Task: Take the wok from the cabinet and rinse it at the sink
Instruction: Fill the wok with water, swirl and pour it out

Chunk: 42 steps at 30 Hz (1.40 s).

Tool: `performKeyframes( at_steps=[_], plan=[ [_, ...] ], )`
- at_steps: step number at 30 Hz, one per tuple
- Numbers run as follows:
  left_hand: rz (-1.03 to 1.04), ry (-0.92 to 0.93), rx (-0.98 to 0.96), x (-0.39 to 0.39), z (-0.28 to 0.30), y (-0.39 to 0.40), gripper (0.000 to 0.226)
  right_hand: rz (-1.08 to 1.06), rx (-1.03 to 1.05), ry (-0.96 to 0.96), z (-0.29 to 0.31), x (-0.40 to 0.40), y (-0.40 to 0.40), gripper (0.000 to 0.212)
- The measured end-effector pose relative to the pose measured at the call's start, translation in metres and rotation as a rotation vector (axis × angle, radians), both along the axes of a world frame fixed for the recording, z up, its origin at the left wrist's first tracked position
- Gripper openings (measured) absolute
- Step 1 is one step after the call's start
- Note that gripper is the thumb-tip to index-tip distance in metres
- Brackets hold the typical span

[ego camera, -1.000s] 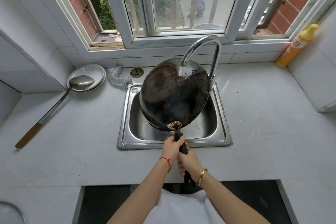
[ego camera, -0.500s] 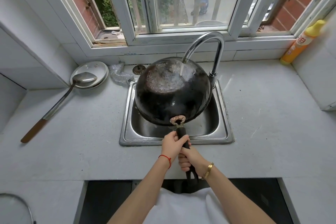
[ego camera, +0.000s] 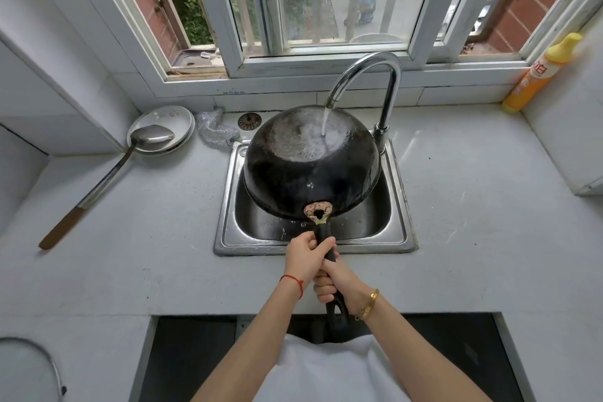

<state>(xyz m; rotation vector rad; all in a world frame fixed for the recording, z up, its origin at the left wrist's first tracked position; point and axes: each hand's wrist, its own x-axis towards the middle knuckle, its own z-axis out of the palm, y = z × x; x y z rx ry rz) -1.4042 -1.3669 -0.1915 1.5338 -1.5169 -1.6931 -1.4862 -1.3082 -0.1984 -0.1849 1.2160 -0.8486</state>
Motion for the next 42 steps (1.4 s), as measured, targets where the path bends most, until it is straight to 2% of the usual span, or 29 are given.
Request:
performKeyframes(
  at_steps=[5,12,19,42],
  plan=[
    [0.033,0.1,0.079,0.002,0.001,0.003,0.017,-0.018,0.018,0.113,0.003,0.006,0.002,0.042],
    [0.076,0.187,0.192,0.0,0.004,0.002,0.022,-0.039,0.029,0.28,0.005,0.01,0.001,0.029],
    [0.104,0.257,0.266,0.001,0.002,-0.001,0.017,-0.082,0.031,0.393,0.001,0.015,-0.002,0.025],
    [0.106,0.293,0.306,0.001,-0.004,-0.003,0.024,-0.074,0.07,0.388,-0.008,0.013,-0.004,0.026]
  ],
)
